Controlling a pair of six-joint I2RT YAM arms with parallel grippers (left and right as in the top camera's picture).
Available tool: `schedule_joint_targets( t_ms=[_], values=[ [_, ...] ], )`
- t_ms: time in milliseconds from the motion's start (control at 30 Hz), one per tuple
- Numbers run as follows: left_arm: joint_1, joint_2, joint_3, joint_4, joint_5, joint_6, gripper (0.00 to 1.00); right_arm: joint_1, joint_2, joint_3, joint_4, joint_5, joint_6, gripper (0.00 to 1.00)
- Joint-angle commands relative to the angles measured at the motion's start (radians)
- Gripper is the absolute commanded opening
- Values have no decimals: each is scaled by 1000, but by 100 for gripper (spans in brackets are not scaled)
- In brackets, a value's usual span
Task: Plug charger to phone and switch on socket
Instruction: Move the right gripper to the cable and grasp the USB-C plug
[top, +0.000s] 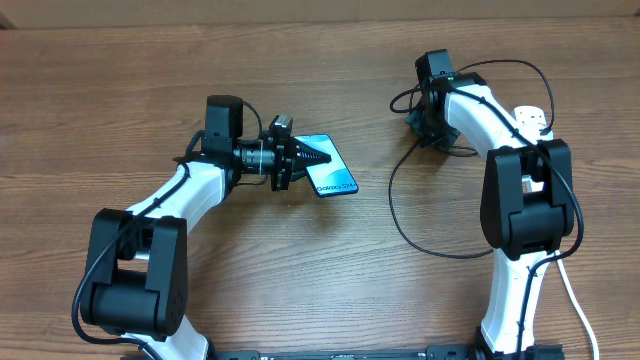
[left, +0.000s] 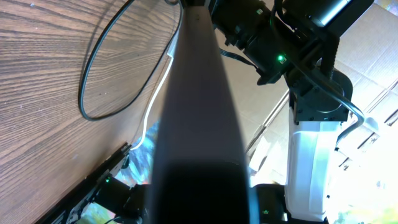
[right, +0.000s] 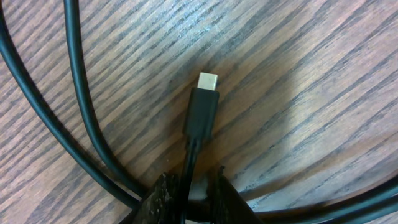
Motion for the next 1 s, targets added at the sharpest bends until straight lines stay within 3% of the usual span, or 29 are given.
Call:
schedule_joint_targets(
  t_ms=[0, 300, 500, 633, 967],
  values=[
    [-6, 5, 28, 6, 16, 23, 4, 5, 18, 0, -14, -36, 6, 21],
    [-6, 5, 28, 6, 16, 23, 4, 3, 17, 3, -1, -36, 6, 19],
    [-6, 5, 28, 6, 16, 23, 4, 3, 17, 8, 8, -36, 6, 4],
    [-6, 5, 28, 6, 9, 23, 4, 2, 14, 34, -5, -36, 4, 4],
    [-6, 5, 28, 8, 46, 79, 4, 2, -104, 220, -137, -40, -247, 4]
  ],
)
